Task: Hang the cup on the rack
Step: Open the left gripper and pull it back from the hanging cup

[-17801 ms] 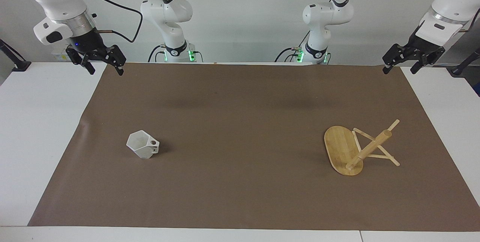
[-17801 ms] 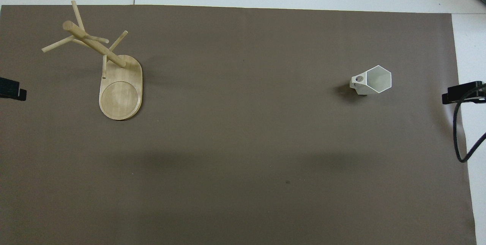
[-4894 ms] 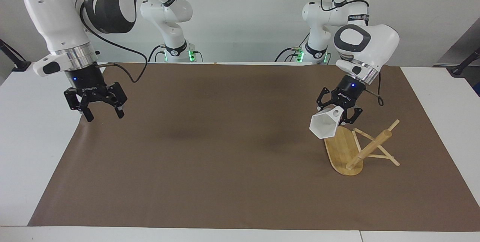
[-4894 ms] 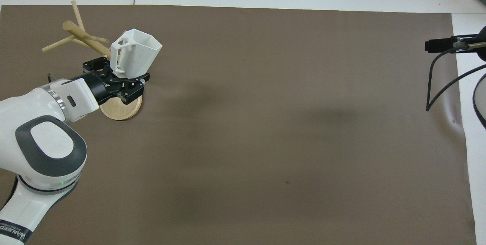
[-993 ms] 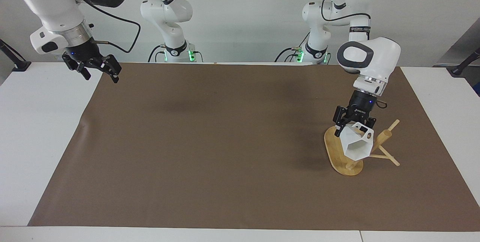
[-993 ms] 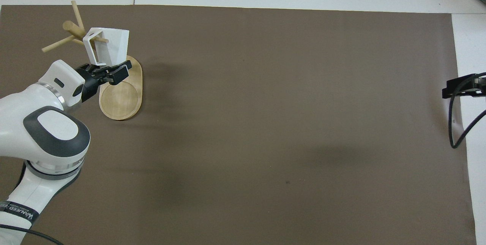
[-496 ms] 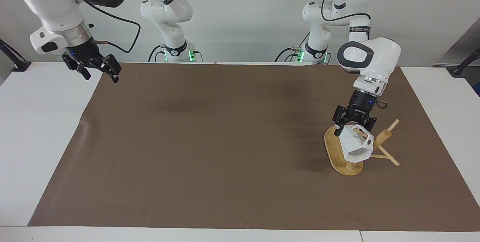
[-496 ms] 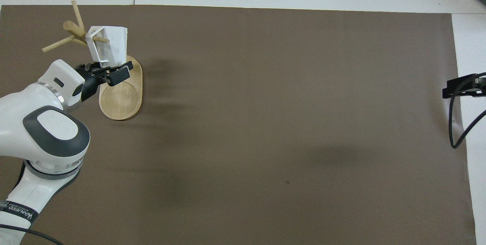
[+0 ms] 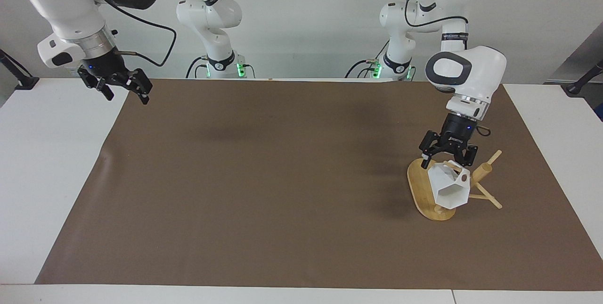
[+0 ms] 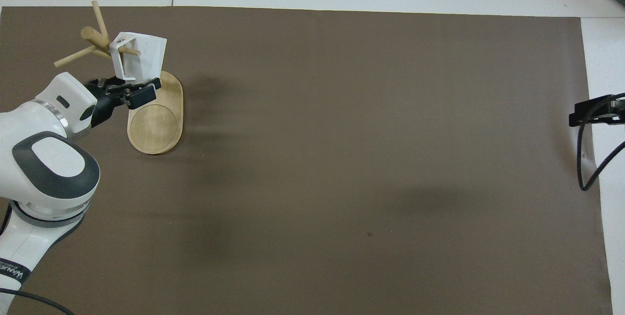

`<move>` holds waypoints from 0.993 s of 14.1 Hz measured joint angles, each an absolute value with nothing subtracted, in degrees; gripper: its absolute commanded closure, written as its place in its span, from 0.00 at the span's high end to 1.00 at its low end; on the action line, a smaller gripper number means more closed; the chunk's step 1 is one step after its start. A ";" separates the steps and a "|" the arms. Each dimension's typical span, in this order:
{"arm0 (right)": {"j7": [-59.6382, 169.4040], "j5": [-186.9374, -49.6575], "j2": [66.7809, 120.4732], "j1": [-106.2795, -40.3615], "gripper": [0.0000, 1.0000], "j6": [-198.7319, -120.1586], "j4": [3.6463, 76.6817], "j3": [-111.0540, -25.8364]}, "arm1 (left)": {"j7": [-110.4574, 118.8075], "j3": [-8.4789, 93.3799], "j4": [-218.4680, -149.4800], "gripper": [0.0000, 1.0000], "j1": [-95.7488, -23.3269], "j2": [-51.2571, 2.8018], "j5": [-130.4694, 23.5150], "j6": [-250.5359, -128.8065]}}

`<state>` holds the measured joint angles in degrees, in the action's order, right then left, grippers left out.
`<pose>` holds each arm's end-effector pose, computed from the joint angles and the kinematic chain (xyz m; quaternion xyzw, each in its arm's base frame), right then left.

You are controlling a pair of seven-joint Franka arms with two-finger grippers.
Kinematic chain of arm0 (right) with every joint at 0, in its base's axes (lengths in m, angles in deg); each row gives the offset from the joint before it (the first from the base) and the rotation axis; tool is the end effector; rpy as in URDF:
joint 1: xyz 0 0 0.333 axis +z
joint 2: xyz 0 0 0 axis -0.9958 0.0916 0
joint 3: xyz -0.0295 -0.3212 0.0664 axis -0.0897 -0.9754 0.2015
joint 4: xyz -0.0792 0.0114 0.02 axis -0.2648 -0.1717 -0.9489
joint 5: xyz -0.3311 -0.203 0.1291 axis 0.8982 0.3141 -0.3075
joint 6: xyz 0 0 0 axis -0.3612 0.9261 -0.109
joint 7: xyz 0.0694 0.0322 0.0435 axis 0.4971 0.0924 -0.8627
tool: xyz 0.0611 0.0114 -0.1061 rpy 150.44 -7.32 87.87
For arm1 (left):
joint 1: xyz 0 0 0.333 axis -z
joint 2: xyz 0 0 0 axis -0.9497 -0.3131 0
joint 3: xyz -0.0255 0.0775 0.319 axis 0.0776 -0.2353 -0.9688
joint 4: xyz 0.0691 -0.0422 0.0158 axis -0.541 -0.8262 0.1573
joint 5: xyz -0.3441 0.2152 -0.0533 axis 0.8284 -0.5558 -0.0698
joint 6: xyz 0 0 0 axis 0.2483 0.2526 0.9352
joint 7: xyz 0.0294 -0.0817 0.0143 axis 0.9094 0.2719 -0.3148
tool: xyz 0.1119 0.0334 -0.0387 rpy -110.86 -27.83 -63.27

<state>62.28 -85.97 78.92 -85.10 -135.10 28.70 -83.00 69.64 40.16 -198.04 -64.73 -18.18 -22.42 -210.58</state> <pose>0.5729 -0.0808 0.6037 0.9980 -0.0606 0.0018 0.0158 0.6023 -0.0495 0.4088 0.9243 -0.0788 0.3293 0.1763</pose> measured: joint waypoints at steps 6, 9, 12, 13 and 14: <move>62.28 -85.97 78.92 -85.10 1.00 -135.10 28.70 -83.00 | 69.64 40.13 -195.62 1.00 -69.82 -17.91 -25.02 -197.69; 62.28 -85.97 78.92 -85.10 1.00 -135.10 28.70 -82.99 | 69.64 40.09 -195.49 1.00 -71.92 -17.38 -25.07 -192.67; 62.28 -85.97 78.92 -85.09 1.00 -135.10 28.70 -82.98 | 68.93 40.08 -195.47 1.00 -74.51 -16.63 -28.51 -187.56; 62.28 -85.97 78.92 -85.08 1.00 -135.10 28.70 -82.97 | 67.19 40.05 -195.31 1.00 -75.46 -16.37 -31.32 -185.85; 62.28 -85.97 78.92 -85.08 1.00 -135.10 28.70 -82.97 | 65.08 40.02 -194.75 1.00 -76.14 -16.15 -33.93 -183.79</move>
<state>62.28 -85.97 78.92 -85.08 -135.10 28.70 -82.97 65.08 40.02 -194.75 -76.14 -16.15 -33.93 -183.79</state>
